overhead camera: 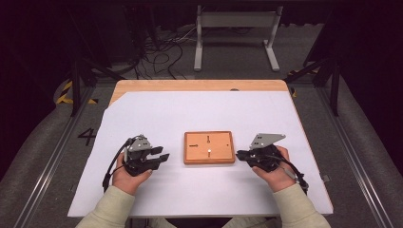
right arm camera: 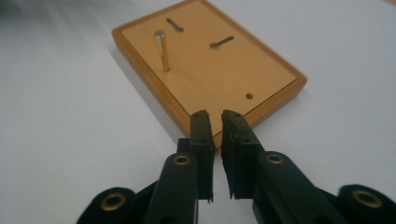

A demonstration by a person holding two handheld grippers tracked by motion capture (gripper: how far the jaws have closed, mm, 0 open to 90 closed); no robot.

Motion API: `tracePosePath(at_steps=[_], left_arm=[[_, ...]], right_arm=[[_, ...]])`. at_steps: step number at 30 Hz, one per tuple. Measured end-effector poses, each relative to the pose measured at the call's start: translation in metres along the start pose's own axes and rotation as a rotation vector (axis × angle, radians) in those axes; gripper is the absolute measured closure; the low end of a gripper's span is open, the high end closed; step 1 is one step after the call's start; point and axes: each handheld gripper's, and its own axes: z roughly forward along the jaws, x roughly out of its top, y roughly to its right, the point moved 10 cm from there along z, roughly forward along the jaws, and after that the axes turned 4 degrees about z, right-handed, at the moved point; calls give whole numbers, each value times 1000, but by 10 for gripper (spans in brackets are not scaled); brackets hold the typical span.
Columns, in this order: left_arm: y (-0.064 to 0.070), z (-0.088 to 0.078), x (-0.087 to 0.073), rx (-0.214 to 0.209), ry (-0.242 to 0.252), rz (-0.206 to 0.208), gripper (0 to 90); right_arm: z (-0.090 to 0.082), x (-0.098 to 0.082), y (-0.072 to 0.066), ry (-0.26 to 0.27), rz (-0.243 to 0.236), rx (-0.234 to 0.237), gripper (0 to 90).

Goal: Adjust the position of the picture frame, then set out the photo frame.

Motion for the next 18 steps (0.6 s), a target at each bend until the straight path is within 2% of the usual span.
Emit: tracePosePath(at_steps=[4, 5, 6, 10, 14, 16, 18], left_arm=[[0, -8, 8, -2, 52, -6, 547], [0, -10, 10, -7, 61, -6, 530], [0, -10, 10, -7, 61, -6, 521], [0, -12, 15, -2, 99, -4, 490], [0, -11, 18, 3, 118, -18, 471], [0, -9, 21, 2, 135, -28, 455], [2, -7, 24, 1, 143, -21, 433]], right_arm=[[-16, 8, 6, 67, 19, -6, 711], [-23, 11, 10, 99, 27, -17, 678], [-23, 11, 10, 99, 27, -17, 678], [-34, 14, 21, 158, 65, -31, 620], [-38, 14, 26, 192, 95, -25, 584], [-39, 14, 31, 207, 90, -46, 559], [-40, 13, 34, 227, 101, -46, 530]])
